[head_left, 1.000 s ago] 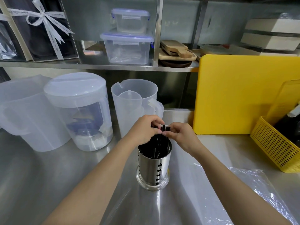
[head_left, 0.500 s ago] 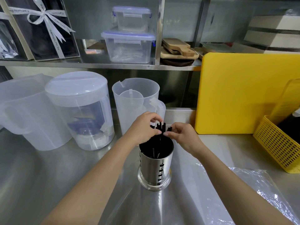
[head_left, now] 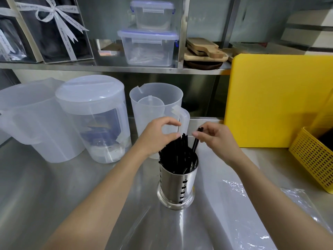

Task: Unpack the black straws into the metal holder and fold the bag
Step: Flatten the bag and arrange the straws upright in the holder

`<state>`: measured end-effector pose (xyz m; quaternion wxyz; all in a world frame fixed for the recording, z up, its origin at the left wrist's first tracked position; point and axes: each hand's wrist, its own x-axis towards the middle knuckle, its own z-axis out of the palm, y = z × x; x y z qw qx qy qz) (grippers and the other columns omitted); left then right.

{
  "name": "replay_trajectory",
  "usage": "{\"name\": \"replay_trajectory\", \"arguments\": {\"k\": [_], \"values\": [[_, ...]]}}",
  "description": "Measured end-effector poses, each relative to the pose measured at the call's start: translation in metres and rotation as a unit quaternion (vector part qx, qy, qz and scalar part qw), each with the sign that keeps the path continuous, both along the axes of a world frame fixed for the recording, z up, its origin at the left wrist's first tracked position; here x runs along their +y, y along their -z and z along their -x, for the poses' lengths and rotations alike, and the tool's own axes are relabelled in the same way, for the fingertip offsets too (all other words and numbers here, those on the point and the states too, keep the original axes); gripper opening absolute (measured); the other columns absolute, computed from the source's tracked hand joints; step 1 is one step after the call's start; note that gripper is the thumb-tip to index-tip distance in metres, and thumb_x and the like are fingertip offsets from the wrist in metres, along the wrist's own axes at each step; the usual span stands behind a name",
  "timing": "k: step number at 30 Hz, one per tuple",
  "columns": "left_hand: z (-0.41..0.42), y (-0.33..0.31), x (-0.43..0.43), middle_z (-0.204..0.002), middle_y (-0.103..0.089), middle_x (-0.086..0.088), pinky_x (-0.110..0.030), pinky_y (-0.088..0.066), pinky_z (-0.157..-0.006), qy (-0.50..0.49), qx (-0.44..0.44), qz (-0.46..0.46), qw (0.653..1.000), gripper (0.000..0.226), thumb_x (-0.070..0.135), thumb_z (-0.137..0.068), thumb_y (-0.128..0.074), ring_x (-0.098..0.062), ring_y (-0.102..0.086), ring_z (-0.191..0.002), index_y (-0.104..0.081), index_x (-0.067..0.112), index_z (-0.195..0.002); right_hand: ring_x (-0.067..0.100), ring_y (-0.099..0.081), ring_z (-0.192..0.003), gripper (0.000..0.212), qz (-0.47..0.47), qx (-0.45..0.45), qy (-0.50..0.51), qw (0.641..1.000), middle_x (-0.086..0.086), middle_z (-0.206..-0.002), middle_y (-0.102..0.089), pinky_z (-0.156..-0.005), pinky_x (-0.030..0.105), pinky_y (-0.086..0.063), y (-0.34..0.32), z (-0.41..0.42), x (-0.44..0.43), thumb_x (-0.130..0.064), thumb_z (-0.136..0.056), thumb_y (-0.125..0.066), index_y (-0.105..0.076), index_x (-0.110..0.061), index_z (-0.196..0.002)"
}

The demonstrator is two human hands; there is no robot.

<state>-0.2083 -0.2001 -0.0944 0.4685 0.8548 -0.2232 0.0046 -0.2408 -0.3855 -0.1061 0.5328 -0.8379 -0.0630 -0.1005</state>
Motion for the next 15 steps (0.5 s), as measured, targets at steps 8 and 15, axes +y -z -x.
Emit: {"name": "replay_trajectory", "arguments": {"k": [8, 15], "values": [[0.015, -0.035, -0.011, -0.103, -0.067, 0.002, -0.024, -0.047, -0.096, 0.092, 0.005, 0.009, 0.996, 0.025, 0.017, -0.082, -0.066, -0.012, -0.063, -0.101, -0.062, 0.019, -0.106, -0.001, -0.049, -0.047, 0.017, 0.000, -0.118, -0.062, 0.991, -0.012, -0.051, -0.055, -0.048, 0.006, -0.037, -0.070, 0.005, 0.024, -0.010, -0.083, -0.065, -0.058, -0.016, -0.069], [0.018, -0.043, -0.006, -0.081, -0.066, 0.006, -0.035, -0.057, -0.083, 0.044, 0.018, 0.107, 0.993, 0.021, 0.007, -0.083, -0.063, -0.015, -0.068, -0.083, -0.061, 0.028, -0.081, -0.001, -0.051, -0.052, 0.004, 0.003, -0.147, -0.082, 0.986, -0.003, -0.064, -0.057, -0.050, 0.008, -0.039, -0.085, 0.012, 0.032, -0.014, -0.086, -0.062, -0.061, -0.011, -0.084]]}}
